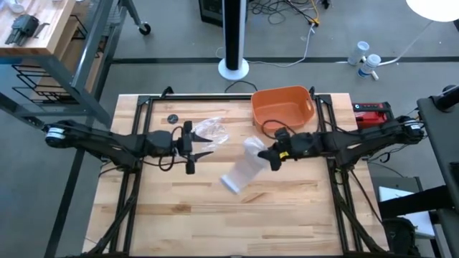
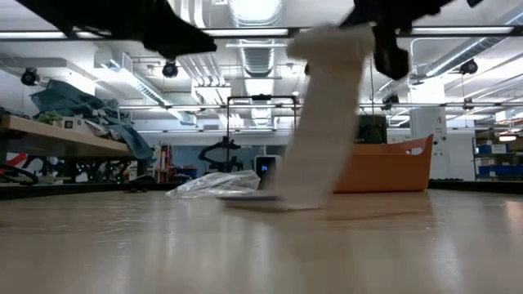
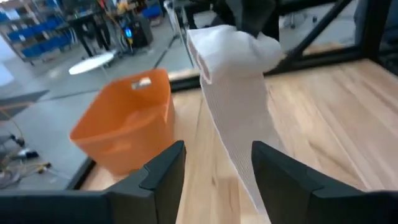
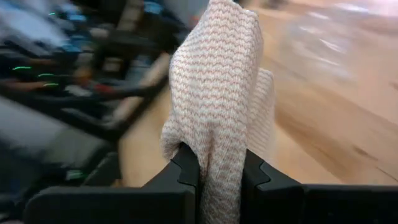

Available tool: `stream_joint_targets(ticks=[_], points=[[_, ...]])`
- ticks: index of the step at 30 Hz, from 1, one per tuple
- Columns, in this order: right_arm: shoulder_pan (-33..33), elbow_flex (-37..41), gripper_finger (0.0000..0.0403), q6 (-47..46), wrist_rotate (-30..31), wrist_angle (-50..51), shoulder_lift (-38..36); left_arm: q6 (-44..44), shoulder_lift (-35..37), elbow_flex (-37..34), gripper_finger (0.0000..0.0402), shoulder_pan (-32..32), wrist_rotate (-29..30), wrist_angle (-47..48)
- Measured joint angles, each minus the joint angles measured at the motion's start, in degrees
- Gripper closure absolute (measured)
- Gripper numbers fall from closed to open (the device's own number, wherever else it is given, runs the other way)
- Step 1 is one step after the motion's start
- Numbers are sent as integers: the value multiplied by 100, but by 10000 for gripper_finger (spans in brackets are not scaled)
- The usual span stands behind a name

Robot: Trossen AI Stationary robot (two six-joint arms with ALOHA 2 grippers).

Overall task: Roll bandage
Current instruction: Roll the brown bandage

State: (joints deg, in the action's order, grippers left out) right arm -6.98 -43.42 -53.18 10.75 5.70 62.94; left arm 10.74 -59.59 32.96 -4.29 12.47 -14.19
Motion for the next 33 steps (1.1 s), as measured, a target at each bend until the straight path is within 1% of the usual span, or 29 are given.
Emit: stream_joint_targets(ticks=[3,5,7,9,13,16,18,20,22,25,27,31,33], points=[[-2,223,368,-360,86,425,56,26,-223,-214,238,2,0,-406],[-2,360,368,-548,84,511,174,93,-424,-325,245,8,2,-739],[-2,472,368,-659,81,477,283,161,-754,-361,250,11,6,-1287],[-1,503,368,-653,80,97,387,210,-1086,-422,255,11,8,-1675],[80,454,368,-340,-166,-1326,526,291,-1661,-425,265,11,11,-2271],[101,393,368,-117,-324,-2064,556,379,-1713,-272,273,11,44,-2332],[56,367,368,18,-324,-2397,522,363,-1562,-265,277,11,44,-2246],[-60,423,368,132,-316,-2395,381,303,-1404,-268,281,4,44,-2171],[-191,552,368,166,-154,-2357,269,158,-1195,-285,284,-4,46,-1939],[-276,1067,368,-42,250,-2149,146,44,-1078,-279,286,-4,48,-1874],[-273,1453,368,-288,473,-2204,106,-123,-1131,-279,286,-4,46,-1844],[-247,2221,368,-886,844,-2235,21,-245,-1541,-271,286,-4,48,-1971],[-240,2587,368,-1050,942,-2568,25,-245,-1827,-207,286,7,75,-2037]])
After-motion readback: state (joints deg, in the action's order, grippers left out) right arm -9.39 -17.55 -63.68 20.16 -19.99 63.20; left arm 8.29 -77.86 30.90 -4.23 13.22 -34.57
